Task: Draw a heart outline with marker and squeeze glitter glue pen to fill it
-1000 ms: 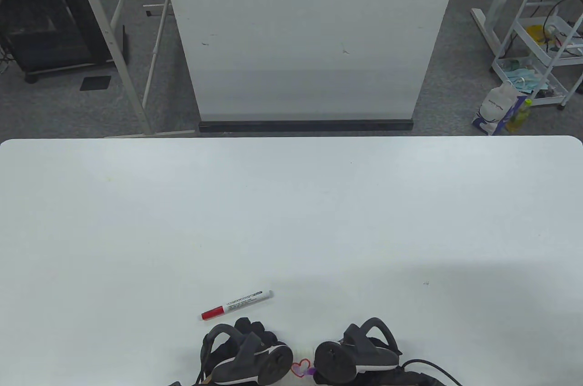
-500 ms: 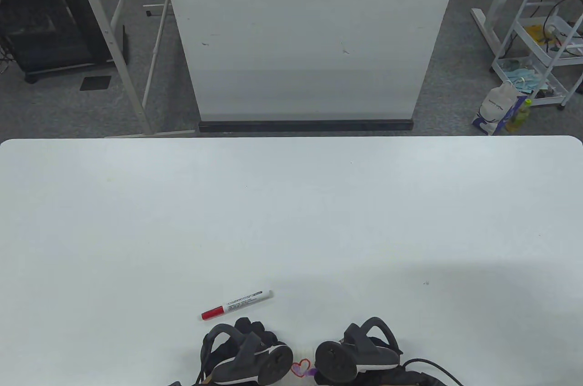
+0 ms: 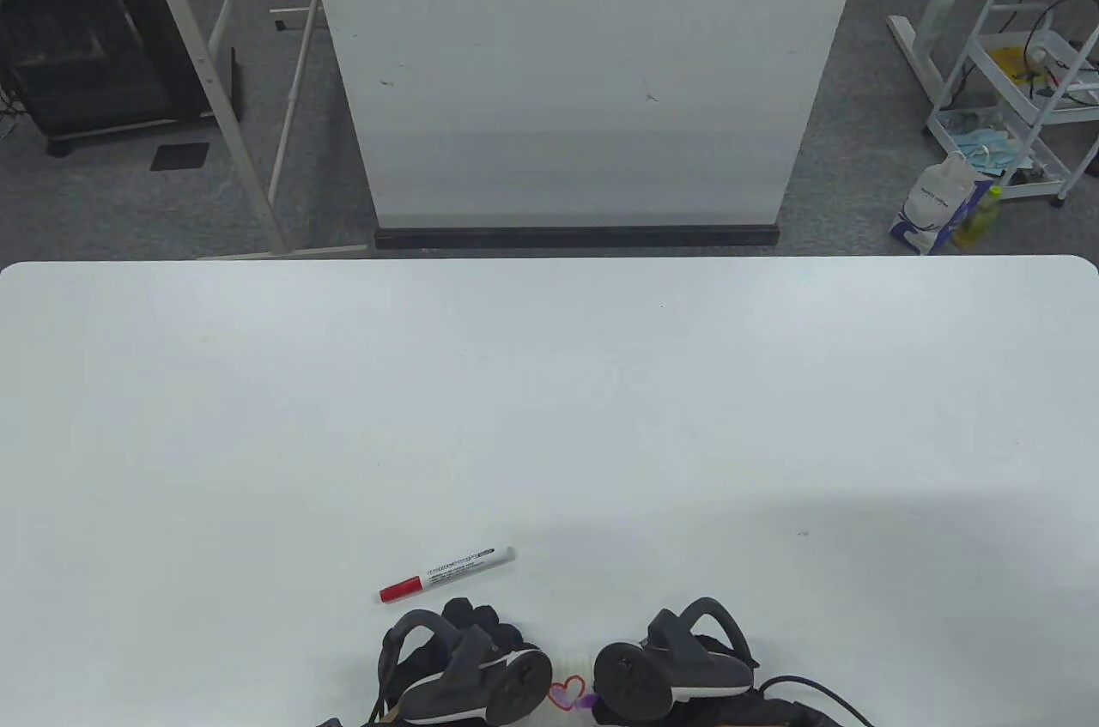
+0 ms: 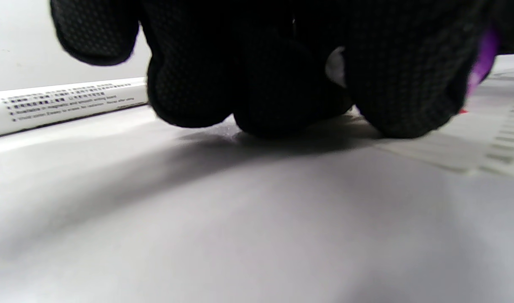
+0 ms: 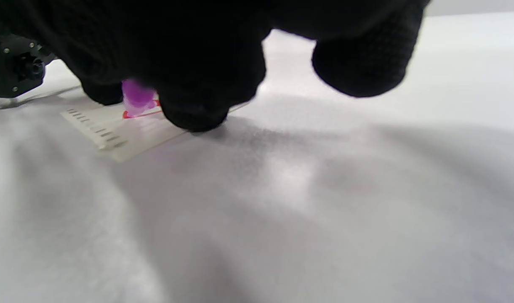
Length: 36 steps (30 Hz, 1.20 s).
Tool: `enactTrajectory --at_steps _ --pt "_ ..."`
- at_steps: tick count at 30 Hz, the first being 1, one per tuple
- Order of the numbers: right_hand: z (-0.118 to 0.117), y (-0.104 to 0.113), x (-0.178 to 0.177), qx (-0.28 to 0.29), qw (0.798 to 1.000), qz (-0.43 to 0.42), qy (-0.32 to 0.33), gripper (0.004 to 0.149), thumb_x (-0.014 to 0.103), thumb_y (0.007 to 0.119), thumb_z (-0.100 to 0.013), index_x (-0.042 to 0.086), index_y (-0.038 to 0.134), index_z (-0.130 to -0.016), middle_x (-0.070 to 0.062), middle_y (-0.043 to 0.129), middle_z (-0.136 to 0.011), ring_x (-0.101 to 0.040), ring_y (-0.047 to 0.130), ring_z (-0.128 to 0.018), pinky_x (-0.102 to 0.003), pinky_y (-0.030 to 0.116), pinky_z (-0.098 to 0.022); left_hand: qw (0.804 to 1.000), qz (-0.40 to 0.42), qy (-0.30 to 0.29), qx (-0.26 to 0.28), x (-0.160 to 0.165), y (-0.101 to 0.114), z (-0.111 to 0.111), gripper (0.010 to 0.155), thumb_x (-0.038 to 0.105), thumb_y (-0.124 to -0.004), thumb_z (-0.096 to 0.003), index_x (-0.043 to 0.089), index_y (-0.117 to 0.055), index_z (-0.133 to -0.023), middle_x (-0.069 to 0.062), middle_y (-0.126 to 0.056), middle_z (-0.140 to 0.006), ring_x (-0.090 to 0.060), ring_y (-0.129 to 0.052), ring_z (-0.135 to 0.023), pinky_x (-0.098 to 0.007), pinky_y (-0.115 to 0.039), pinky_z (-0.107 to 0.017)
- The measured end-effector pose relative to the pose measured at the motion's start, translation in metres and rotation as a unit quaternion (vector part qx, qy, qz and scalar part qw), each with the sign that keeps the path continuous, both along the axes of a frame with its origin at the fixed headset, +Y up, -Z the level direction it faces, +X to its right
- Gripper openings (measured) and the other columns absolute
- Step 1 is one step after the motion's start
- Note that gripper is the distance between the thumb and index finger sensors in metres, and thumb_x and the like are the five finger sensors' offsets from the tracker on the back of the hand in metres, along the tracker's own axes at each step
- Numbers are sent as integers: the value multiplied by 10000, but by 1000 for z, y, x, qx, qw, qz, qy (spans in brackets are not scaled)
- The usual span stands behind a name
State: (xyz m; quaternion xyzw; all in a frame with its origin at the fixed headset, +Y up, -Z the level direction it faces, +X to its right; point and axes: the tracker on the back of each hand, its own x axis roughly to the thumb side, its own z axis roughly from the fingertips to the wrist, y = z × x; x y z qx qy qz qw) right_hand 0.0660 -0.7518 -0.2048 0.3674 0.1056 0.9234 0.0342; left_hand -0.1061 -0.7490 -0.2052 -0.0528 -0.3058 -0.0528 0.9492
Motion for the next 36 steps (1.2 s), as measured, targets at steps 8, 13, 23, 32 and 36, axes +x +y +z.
enactTrajectory --at_steps 8,13,23,32,36 --pt "-2 0 2 -22 1000 6 19 477 474 800 -352 169 982 -670 23 1008 -192 -121 896 52 -386 895 -397 1000 0 0 0 0 0 0 469 516 -924 -359 306 -915 -778 41 -1032 -652 -285 -986 -629 -619 -702 -635" --pt "-1 -1 2 -2 1000 0 9 476 470 802 -350 166 983 -668 19 1008 -192 -126 895 53 -390 893 -396 1000 0 0 0 0 0 0 470 520 -922 -358 305 -916 -777 39 -1033 -650 -284 -986 -628 -620 -702 -634" --pt "-1 -2 1 -14 1000 0 22 477 474 800 -350 170 982 -669 21 1008 -192 -126 896 51 -389 891 -400 1000 1 0 -1 0 0 0 469 517 -924 -358 305 -917 -776 40 -1032 -651 -284 -986 -629 -620 -702 -634" --pt "-2 0 3 -6 1000 5 15 478 472 800 -351 164 983 -667 21 1008 -188 -123 895 57 -386 896 -394 1000 0 0 1 0 0 0 470 518 -923 -358 304 -917 -777 42 -1032 -651 -284 -987 -627 -620 -702 -634" --pt "-2 -1 3 -14 1000 5 19 477 472 799 -350 166 983 -666 21 1008 -189 -124 896 55 -385 896 -396 1000 0 0 1 0 0 0 468 516 -923 -359 305 -916 -776 40 -1032 -651 -284 -987 -628 -619 -703 -634"
